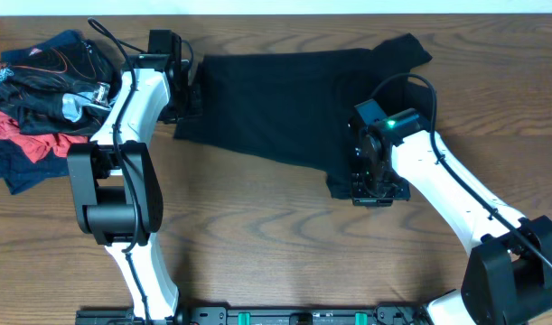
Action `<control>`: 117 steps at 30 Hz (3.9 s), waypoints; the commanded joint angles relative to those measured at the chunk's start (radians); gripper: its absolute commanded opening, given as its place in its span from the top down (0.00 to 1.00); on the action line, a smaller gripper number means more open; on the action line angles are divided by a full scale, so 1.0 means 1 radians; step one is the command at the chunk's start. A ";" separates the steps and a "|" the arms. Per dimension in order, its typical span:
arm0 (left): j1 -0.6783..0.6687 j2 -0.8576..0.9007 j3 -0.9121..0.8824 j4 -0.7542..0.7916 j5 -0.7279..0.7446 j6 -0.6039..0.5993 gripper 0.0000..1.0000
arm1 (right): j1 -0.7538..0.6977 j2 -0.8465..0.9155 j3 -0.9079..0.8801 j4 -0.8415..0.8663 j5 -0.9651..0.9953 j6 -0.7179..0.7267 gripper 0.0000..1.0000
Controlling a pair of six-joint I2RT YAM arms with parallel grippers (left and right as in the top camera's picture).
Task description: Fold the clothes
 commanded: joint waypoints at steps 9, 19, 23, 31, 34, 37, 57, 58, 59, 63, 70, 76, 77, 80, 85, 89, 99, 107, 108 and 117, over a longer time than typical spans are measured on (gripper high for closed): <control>0.001 0.006 0.000 -0.007 0.007 0.003 0.25 | 0.015 -0.002 0.001 -0.058 -0.004 0.000 0.65; 0.020 0.006 -0.084 -0.030 -0.004 0.029 0.23 | 0.015 -0.002 0.001 -0.047 -0.003 0.000 0.54; 0.037 0.006 -0.148 -0.019 0.015 0.015 0.25 | 0.014 -0.002 0.001 -0.047 0.012 0.000 0.59; 0.048 0.006 -0.195 0.004 0.029 0.010 0.30 | 0.012 -0.002 0.001 -0.047 0.011 -0.008 0.68; 0.048 0.006 -0.195 0.024 0.038 0.007 0.44 | 0.012 -0.002 0.001 -0.055 0.011 -0.008 0.75; 0.048 0.006 -0.195 0.050 0.038 -0.023 0.87 | 0.012 -0.002 0.001 -0.064 0.011 -0.008 0.81; 0.108 0.006 -0.198 0.060 -0.023 -0.044 0.94 | 0.010 -0.002 -0.231 0.190 0.007 -0.008 0.08; 0.109 0.006 -0.198 0.061 -0.023 -0.044 0.94 | 0.004 -0.001 -0.247 0.237 0.008 -0.008 0.08; 0.109 0.006 -0.198 0.061 -0.023 -0.043 0.94 | -0.005 -0.001 -0.255 0.285 0.008 -0.008 0.08; 0.109 0.006 -0.198 0.060 -0.023 -0.043 0.94 | -0.044 -0.001 -0.258 0.436 0.008 -0.008 0.12; 0.108 0.006 -0.198 0.060 -0.012 -0.043 0.94 | -0.097 0.030 -0.258 0.592 0.011 -0.019 0.31; 0.109 0.006 -0.198 0.060 -0.012 -0.043 0.94 | -0.098 0.057 -0.258 0.595 0.007 -0.020 0.44; 0.109 0.006 -0.198 0.060 -0.012 -0.043 0.94 | -0.099 0.058 -0.258 0.584 0.007 -0.024 0.43; 0.108 0.006 -0.198 0.060 -0.012 -0.043 0.94 | -0.106 0.058 -0.258 0.568 0.007 -0.051 0.40; 0.109 0.006 -0.198 0.059 -0.012 -0.043 0.94 | -0.156 0.058 -0.258 0.546 -0.006 -0.056 0.91; 0.109 0.006 -0.198 0.056 -0.012 -0.043 0.94 | -0.204 0.057 -0.256 0.526 -0.015 -0.056 0.99; 0.108 0.006 -0.198 0.023 -0.012 -0.071 0.94 | -0.355 0.055 -0.241 0.472 -0.072 -0.124 0.99; 0.106 0.006 -0.198 -0.103 0.005 -0.142 0.94 | -0.450 0.055 -0.240 0.457 -0.072 -0.155 0.99; 0.106 0.006 -0.198 -0.119 0.010 -0.147 0.94 | -0.455 0.055 -0.240 0.458 -0.072 -0.156 0.99; 0.105 0.006 -0.201 -0.295 0.060 -0.190 0.94 | -0.469 0.055 -0.240 0.473 -0.072 -0.157 0.99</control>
